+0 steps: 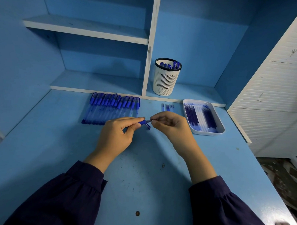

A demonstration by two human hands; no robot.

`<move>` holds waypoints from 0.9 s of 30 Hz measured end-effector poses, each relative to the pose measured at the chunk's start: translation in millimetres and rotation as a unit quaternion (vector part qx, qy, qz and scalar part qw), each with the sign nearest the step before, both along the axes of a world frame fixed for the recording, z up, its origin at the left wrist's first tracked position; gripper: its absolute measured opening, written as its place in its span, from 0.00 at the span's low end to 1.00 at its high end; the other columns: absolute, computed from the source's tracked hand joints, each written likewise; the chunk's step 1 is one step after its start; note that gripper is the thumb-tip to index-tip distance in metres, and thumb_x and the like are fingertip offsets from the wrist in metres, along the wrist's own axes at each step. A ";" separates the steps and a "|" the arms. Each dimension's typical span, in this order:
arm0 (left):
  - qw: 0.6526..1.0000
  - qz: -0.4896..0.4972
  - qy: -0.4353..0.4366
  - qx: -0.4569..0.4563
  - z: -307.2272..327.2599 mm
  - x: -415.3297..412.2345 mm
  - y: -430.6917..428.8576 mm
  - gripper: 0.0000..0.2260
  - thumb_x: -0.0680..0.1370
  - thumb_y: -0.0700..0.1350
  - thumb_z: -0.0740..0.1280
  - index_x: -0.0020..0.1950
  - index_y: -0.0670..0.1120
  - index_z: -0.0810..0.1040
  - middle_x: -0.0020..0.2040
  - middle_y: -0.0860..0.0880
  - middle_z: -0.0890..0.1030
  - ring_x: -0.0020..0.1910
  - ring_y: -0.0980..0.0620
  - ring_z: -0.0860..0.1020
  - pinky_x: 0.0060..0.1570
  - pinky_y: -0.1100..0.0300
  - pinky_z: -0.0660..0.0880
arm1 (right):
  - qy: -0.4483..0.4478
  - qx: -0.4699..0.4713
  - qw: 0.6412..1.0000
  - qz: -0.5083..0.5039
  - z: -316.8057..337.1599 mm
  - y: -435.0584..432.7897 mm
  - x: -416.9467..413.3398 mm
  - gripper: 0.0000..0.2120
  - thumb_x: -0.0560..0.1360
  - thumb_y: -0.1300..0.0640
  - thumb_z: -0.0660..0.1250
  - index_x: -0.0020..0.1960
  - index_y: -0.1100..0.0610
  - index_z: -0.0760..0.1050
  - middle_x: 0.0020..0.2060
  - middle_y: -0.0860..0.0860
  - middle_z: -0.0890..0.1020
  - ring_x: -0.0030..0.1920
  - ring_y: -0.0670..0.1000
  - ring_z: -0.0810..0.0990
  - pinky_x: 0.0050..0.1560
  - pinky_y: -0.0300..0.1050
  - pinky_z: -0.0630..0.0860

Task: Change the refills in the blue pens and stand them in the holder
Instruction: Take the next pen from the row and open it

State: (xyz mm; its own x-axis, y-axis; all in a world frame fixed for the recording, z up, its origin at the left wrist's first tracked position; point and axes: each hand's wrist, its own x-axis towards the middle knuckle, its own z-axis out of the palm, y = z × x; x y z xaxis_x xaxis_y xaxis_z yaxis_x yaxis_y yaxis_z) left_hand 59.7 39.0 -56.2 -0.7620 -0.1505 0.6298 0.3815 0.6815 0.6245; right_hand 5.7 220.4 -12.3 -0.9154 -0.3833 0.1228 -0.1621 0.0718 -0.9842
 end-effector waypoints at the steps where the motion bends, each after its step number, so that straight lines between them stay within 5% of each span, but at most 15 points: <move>1: 1.000 0.002 -0.001 0.000 0.1 0.2 -0.2 0.11 0.76 0.40 0.73 0.58 0.47 0.84 0.52 0.56 0.84 0.51 0.61 0.81 0.51 0.70 0.77 | -0.015 -0.016 1.000 -0.011 0.7 1.3 -1.0 0.06 0.73 0.68 0.71 0.47 0.61 0.82 0.37 0.48 0.85 0.40 0.44 0.82 0.49 0.37 0.78; 6: 1.000 0.009 -0.006 0.010 0.9 0.8 -1.0 0.11 0.77 0.40 0.72 0.58 0.48 0.84 0.52 0.59 0.82 0.49 0.65 0.80 0.45 0.71 0.77 | -0.038 -0.034 0.997 -0.052 2.3 11.0 -6.4 0.07 0.74 0.67 0.70 0.50 0.59 0.82 0.38 0.52 0.84 0.40 0.46 0.82 0.42 0.33 0.76; 10: 1.000 0.012 -0.014 0.013 2.2 2.2 1.5 0.11 0.77 0.38 0.71 0.58 0.46 0.84 0.50 0.57 0.82 0.38 0.74 0.76 0.37 0.80 0.69 | 0.040 0.129 0.988 -0.068 -8.9 12.3 -10.0 0.02 0.73 0.60 0.72 0.45 0.56 0.82 0.34 0.50 0.82 0.34 0.44 0.78 0.38 0.37 0.76; 13: 1.000 0.008 -0.016 0.018 0.8 1.1 0.5 0.11 0.77 0.39 0.71 0.58 0.48 0.83 0.51 0.59 0.82 0.46 0.73 0.78 0.45 0.76 0.74 | 0.090 0.233 0.967 -0.050 -16.1 8.8 -9.8 0.02 0.72 0.58 0.73 0.42 0.56 0.81 0.33 0.48 0.80 0.31 0.42 0.75 0.33 0.30 0.69; 19: 1.000 0.009 -0.016 0.017 -1.1 -0.4 0.7 0.11 0.77 0.39 0.72 0.58 0.48 0.84 0.50 0.61 0.81 0.49 0.72 0.78 0.47 0.75 0.74 | 0.161 0.334 0.929 0.001 -17.5 3.1 -7.7 0.02 0.73 0.61 0.71 0.45 0.59 0.81 0.38 0.50 0.81 0.38 0.47 0.76 0.37 0.25 0.69; 23: 1.000 0.007 -0.020 0.019 -1.2 -0.3 0.8 0.11 0.77 0.40 0.72 0.58 0.48 0.84 0.51 0.59 0.82 0.50 0.68 0.79 0.46 0.76 0.73 | 0.136 0.319 0.938 -0.008 -17.8 6.4 -8.3 0.05 0.72 0.60 0.73 0.48 0.58 0.82 0.40 0.49 0.81 0.40 0.46 0.78 0.40 0.24 0.70; 27: 1.000 -0.002 -0.020 0.015 -0.9 0.4 0.3 0.11 0.77 0.39 0.72 0.58 0.47 0.84 0.51 0.59 0.82 0.47 0.70 0.79 0.41 0.78 0.71 | 0.088 0.161 0.982 -0.051 -12.8 9.9 -10.2 0.11 0.71 0.58 0.75 0.52 0.57 0.81 0.39 0.50 0.82 0.39 0.45 0.79 0.45 0.33 0.76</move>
